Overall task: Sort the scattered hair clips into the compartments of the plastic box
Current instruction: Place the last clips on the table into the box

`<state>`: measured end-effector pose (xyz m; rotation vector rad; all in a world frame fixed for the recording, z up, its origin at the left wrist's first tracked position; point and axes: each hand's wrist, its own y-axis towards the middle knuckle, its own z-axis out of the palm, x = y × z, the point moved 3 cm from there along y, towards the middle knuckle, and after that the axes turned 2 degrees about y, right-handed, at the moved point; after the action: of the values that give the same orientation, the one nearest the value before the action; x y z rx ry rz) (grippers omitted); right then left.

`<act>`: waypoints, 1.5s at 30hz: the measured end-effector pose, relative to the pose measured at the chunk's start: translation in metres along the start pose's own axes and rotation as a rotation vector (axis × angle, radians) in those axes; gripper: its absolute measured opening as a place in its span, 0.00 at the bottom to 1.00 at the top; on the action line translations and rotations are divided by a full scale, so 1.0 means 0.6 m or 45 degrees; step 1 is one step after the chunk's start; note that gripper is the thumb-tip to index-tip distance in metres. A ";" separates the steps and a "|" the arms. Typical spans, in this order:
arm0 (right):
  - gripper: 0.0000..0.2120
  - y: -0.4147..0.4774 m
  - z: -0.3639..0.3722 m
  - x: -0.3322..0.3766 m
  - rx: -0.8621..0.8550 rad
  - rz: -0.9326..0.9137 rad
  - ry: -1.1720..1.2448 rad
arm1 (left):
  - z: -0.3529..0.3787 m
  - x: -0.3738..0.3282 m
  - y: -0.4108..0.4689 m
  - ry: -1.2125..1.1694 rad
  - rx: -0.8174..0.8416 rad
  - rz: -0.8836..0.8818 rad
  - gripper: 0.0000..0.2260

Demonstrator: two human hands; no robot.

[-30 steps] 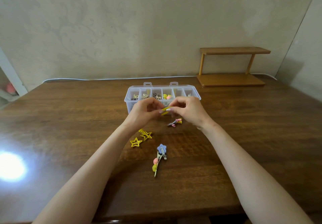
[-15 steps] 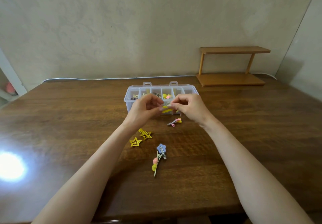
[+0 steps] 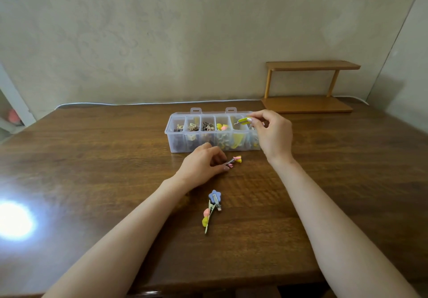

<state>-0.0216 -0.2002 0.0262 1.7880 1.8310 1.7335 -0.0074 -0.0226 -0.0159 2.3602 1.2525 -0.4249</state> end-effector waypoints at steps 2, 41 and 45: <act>0.03 -0.003 0.003 0.002 -0.012 -0.018 -0.081 | 0.002 -0.001 0.000 0.033 -0.023 0.008 0.09; 0.01 -0.002 0.003 0.024 0.648 0.030 0.104 | -0.029 -0.017 -0.004 -0.427 -0.361 -0.015 0.03; 0.02 0.014 -0.021 0.003 0.173 0.088 0.060 | -0.017 -0.013 -0.003 -0.318 -0.238 0.023 0.05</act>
<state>-0.0253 -0.2096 0.0379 1.8966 1.9727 1.7275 -0.0124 -0.0224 -0.0038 2.0880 1.1034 -0.5528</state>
